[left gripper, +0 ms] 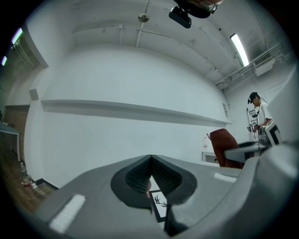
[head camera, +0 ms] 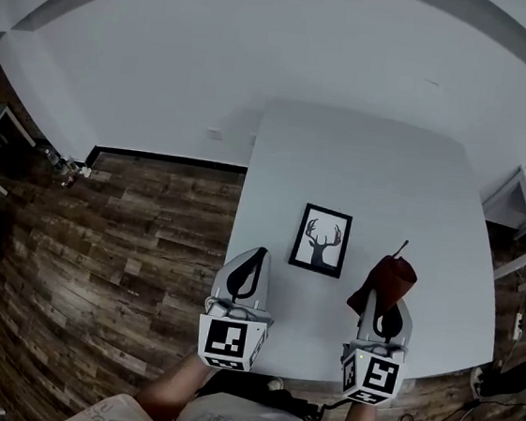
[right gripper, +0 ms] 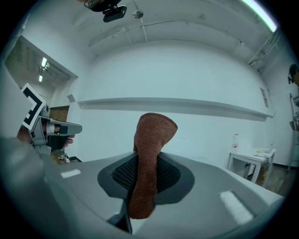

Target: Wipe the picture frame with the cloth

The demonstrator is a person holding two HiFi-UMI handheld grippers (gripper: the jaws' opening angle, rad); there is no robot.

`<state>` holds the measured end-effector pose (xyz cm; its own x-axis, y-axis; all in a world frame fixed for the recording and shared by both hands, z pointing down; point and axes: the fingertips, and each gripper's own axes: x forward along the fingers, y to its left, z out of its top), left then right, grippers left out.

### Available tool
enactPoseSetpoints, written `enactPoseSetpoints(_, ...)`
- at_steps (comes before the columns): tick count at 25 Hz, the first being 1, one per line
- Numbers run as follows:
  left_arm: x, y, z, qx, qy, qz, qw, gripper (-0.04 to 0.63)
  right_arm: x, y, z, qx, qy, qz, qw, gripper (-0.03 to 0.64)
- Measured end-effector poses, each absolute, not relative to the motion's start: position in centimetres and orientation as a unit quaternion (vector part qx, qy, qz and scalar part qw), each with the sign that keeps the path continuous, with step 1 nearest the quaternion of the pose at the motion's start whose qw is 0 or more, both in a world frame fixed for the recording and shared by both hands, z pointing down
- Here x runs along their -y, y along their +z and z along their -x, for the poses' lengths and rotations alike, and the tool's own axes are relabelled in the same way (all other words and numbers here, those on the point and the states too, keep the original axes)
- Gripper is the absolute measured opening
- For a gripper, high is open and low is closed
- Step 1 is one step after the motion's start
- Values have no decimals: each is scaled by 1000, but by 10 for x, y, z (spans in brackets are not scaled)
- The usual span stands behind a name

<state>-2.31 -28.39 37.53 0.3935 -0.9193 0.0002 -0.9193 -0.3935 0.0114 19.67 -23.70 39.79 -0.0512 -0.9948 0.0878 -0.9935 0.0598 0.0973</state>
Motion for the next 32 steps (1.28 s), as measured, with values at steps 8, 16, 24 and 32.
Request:
enactPoseSetpoints(8, 321, 384, 28, 563, 3, -826, 9, 1, 273, 403, -191, 734, 2, -675, 71, 107)
enactPoseSetpoints(16, 326, 388, 18, 570, 6, -822, 10, 2, 287, 417, -198, 738, 17, -669, 89, 107)
enactPoseSetpoints(24, 325, 389, 22, 577, 7, -817, 14, 2, 348, 482, -183, 749, 154, -619, 181, 107)
enactPoseSetpoints(32, 329, 397, 35, 583, 13, -812, 25, 2, 448, 568, -134, 722, 338, -561, 225, 107)
